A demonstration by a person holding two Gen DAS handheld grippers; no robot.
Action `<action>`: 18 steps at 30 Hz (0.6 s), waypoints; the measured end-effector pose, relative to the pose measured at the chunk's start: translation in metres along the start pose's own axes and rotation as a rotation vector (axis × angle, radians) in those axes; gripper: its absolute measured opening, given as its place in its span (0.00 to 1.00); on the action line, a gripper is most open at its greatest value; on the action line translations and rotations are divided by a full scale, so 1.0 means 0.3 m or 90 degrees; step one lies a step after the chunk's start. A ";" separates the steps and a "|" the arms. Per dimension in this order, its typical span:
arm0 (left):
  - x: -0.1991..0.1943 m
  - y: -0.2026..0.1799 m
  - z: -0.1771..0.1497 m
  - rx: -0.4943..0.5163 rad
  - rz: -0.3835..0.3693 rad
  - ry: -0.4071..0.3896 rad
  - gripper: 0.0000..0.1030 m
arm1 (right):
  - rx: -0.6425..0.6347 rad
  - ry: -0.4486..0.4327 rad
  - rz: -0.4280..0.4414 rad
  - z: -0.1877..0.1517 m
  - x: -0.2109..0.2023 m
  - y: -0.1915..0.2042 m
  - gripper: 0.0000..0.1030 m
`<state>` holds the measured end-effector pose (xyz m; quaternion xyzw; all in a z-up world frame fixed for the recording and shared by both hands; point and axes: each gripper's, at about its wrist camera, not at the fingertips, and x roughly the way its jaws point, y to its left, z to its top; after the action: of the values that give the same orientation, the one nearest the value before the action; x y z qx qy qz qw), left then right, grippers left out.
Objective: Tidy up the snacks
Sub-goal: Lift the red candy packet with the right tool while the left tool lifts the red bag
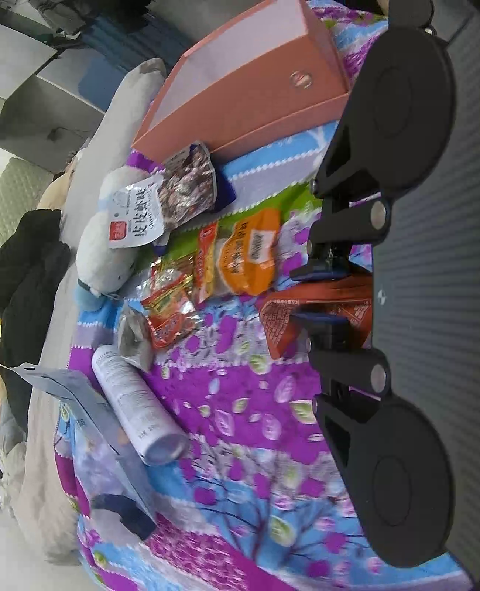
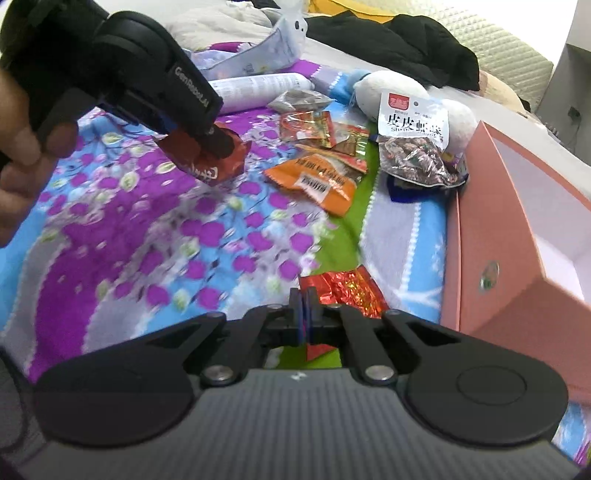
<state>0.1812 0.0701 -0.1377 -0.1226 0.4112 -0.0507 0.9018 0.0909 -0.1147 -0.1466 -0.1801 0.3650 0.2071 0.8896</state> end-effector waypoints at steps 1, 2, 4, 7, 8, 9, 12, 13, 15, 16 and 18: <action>-0.015 -0.006 -0.018 -0.003 -0.001 0.001 0.20 | 0.004 0.000 0.004 -0.011 -0.010 0.002 0.04; -0.029 -0.013 -0.035 -0.005 0.000 0.002 0.20 | 0.006 0.001 0.006 -0.024 -0.023 0.005 0.04; -0.055 -0.028 -0.074 -0.010 0.000 0.006 0.20 | 0.011 0.000 0.010 -0.045 -0.048 0.009 0.04; -0.084 -0.065 -0.133 0.000 -0.005 0.014 0.20 | 0.014 0.001 0.022 -0.076 -0.083 0.012 0.04; -0.091 -0.078 -0.150 0.008 -0.003 0.015 0.20 | 0.014 0.001 0.026 -0.087 -0.094 0.014 0.04; -0.098 -0.090 -0.168 0.011 -0.001 0.016 0.20 | 0.013 0.002 0.029 -0.099 -0.103 0.015 0.04; -0.100 -0.101 -0.217 -0.001 -0.009 0.028 0.20 | 0.021 0.011 0.036 -0.134 -0.112 0.011 0.05; -0.098 -0.104 -0.230 -0.006 -0.010 0.033 0.20 | 0.030 0.013 0.043 -0.141 -0.112 0.005 0.06; -0.102 -0.107 -0.248 -0.015 -0.003 0.035 0.22 | 0.053 0.016 0.053 -0.158 -0.113 -0.009 0.07; -0.103 -0.108 -0.254 -0.022 -0.001 0.040 0.30 | 0.064 0.021 0.056 -0.163 -0.111 -0.015 0.09; -0.102 -0.109 -0.266 -0.040 0.006 0.047 0.60 | 0.083 0.030 0.068 -0.167 -0.109 -0.026 0.21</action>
<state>0.1012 0.0303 -0.1573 -0.1473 0.4465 -0.0382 0.8817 0.0449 -0.1529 -0.1552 -0.1068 0.4078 0.2253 0.8784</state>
